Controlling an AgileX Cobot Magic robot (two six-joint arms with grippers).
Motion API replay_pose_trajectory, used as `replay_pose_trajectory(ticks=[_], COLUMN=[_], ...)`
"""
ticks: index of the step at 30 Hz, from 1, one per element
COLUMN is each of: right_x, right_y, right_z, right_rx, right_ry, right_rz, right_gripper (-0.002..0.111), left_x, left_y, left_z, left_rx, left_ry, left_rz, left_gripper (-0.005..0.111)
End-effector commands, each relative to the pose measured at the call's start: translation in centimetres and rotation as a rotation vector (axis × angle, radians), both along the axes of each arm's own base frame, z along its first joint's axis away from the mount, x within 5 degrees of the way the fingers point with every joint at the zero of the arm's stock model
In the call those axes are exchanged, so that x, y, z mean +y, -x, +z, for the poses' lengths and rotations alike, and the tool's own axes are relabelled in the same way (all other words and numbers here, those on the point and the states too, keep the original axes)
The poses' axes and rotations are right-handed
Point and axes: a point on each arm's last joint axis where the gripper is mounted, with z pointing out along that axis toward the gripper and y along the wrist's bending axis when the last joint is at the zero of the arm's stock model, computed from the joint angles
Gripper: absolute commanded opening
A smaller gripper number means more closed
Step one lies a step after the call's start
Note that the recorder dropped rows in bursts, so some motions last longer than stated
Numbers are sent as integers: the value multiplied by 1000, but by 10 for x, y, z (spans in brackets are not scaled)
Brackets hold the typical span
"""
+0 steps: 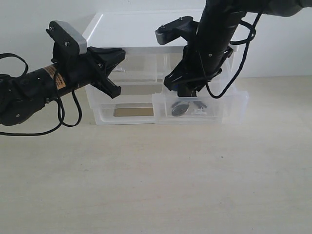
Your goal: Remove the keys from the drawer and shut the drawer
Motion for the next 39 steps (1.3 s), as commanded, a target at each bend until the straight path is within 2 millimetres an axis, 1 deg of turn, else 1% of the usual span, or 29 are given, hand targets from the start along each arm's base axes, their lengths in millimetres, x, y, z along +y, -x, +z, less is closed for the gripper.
replay_pose_trajectory(ticks=[1,2,6,10,17,23,25,27,29,30,31,32,34,36,37,38,39], right_x=[-12,-13,-12,-11,-14,-16,-17,-16,-14,-13,-13,-11,-9,-7,-6,-4,-3], right_y=[-9,-9,-11,-13,-2,17,23,30,35,35,34,31,25,18,15,12,10], right_z=[-8,-8,-3,10,45,82,91,95,92,87,83,76,64,52,48,43,38], right_rx=[-50,-55,-87,-132,-204,-259,-266,-233,-179,-147,-131,-110,-88,-75,-73,-71,-70], right_ry=[150,157,150,128,74,-24,-51,-67,-74,-62,-53,-44,-29,-17,-17,-17,-15], right_rz=[-7,-2,7,5,6,30,42,66,111,130,135,134,131,118,115,107,105], right_gripper=[5,0,0,0,0,0,0,0,0,1,3,8,23,43,50,54,54], left_x=[15,15,15,15,15,15,15,15,15,15,15,15,15,15,15,15,15], left_y=[-16,-16,-15,-15,-15,-15,-15,-15,-15,-15,-15,-15,-16,-15,-15,-15,-15], left_z=[-8,-8,-7,-7,-7,-7,-7,-7,-7,-7,-7,-7,-8,-8,-8,-8,-8], left_rx=[95,95,93,93,92,90,90,91,93,93,93,93,99,98,98,98,98], left_ry=[30,30,31,31,33,34,34,35,34,34,34,34,31,29,29,29,29], left_rz=[158,158,157,157,157,156,156,156,157,157,157,157,159,157,157,157,157], left_gripper=[4,4,4,4,4,4,4,4,4,4,4,4,4,4,4,4,4])
